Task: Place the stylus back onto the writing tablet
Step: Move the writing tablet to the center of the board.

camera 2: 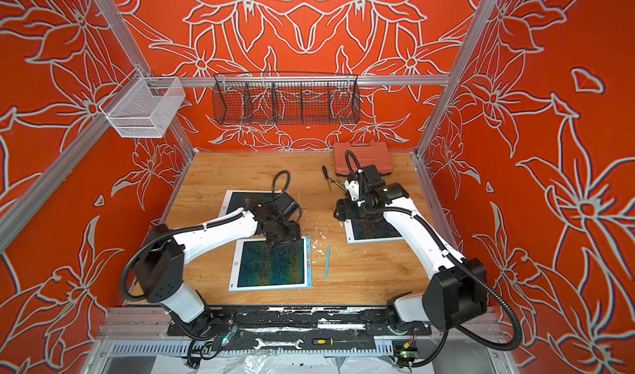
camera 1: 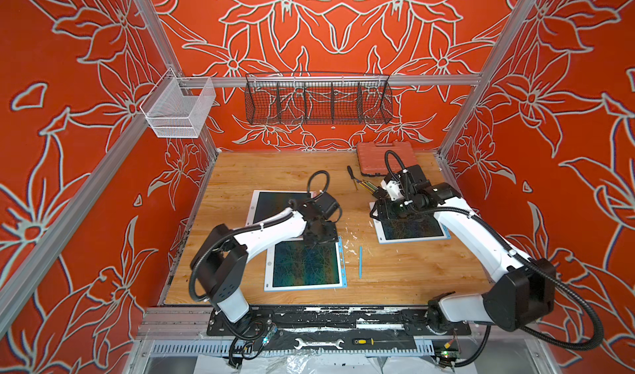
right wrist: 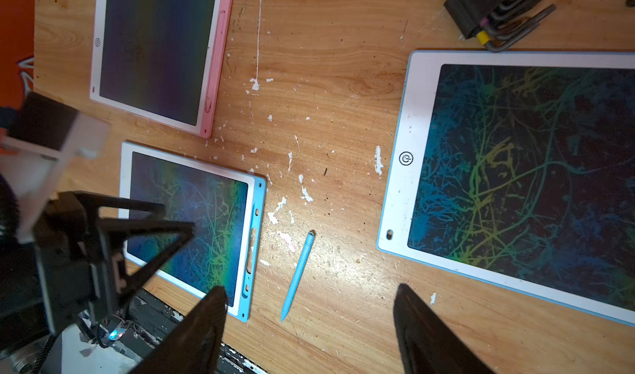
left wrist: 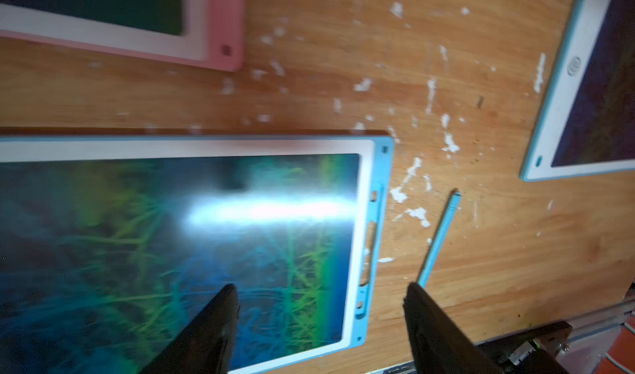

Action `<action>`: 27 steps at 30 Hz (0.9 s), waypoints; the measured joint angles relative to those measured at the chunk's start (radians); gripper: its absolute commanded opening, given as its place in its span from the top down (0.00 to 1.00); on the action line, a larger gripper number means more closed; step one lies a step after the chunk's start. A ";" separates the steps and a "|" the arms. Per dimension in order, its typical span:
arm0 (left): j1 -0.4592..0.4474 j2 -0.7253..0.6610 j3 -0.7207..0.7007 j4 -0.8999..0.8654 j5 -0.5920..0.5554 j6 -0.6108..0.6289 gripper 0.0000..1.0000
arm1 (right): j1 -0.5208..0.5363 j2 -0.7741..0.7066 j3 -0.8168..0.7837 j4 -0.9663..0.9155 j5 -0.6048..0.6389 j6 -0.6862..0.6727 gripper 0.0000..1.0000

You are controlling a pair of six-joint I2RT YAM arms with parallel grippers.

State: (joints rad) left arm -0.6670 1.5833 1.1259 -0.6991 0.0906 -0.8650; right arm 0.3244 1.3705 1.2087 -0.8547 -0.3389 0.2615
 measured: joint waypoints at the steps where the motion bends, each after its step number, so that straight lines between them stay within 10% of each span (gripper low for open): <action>1: 0.036 -0.039 -0.038 0.004 0.000 -0.002 0.17 | 0.000 0.000 0.000 0.000 -0.002 0.000 0.22; 27: 0.576 -0.347 -0.375 0.005 0.106 0.081 0.01 | 0.124 -0.031 -0.010 0.063 -0.146 -0.021 0.16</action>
State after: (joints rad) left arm -0.0910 1.2362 0.7513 -0.6937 0.1967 -0.7841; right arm 0.4484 1.3396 1.1988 -0.7921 -0.4854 0.2405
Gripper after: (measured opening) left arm 0.976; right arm 0.835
